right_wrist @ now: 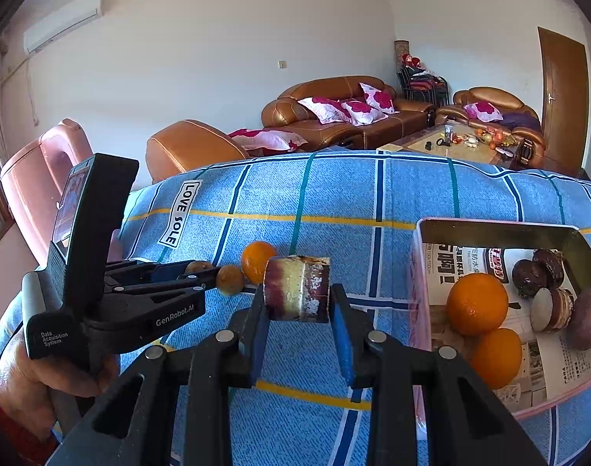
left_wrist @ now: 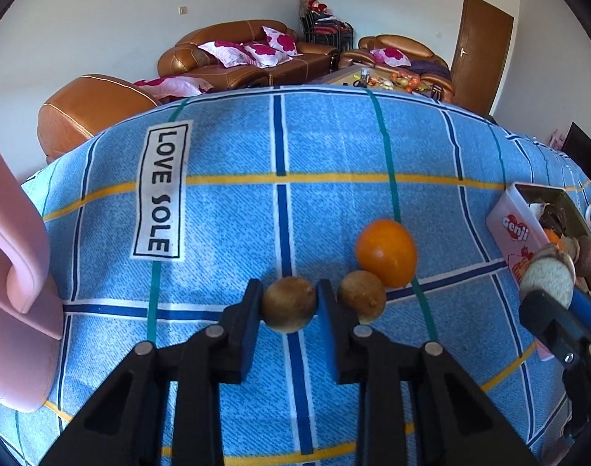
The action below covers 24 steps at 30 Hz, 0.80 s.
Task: Organize fruits
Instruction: 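Grasp a small striped cake roll with the right tool while the left grasps a brown kiwi, then carry the cake roll and kiwi toward the pink tin box with both tools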
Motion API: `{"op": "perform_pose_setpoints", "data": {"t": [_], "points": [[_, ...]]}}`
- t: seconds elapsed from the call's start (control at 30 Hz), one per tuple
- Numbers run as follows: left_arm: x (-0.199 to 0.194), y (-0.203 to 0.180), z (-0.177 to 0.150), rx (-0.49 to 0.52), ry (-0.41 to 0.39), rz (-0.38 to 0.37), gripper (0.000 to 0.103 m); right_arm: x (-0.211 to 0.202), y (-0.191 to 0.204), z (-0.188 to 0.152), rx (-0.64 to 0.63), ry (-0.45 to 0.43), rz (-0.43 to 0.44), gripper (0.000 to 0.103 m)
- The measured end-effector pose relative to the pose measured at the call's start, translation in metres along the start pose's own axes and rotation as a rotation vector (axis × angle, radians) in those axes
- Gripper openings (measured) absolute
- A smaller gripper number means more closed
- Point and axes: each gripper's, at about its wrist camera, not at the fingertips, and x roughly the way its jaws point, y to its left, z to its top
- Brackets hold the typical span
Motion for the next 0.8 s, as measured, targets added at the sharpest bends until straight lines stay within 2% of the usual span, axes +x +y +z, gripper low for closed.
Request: {"op": "perform_pose_setpoints", "data": {"t": [0.1, 0.27, 0.43, 0.63, 0.8], "points": [[-0.009, 0.001, -0.005, 0.002, -0.041, 0.034, 0.029, 0.0, 0.0, 0.0, 0.001, -0.001, 0.0, 0.032], [-0.052, 0.007, -0.019, -0.049, -0.249, 0.16, 0.029, -0.004, 0.0, 0.0, 0.0, -0.026, 0.012, 0.032], [-0.074, 0.012, -0.039, -0.173, -0.326, 0.196, 0.029, -0.014, 0.006, -0.002, -0.03, -0.08, 0.014, 0.032], [-0.095, -0.009, -0.055, -0.147, -0.428, 0.295, 0.029, -0.025, 0.015, -0.003, -0.079, -0.135, -0.012, 0.032], [-0.103, -0.015, -0.057, -0.158, -0.457, 0.318, 0.029, -0.03, 0.018, -0.006, -0.099, -0.168, -0.036, 0.032]]}}
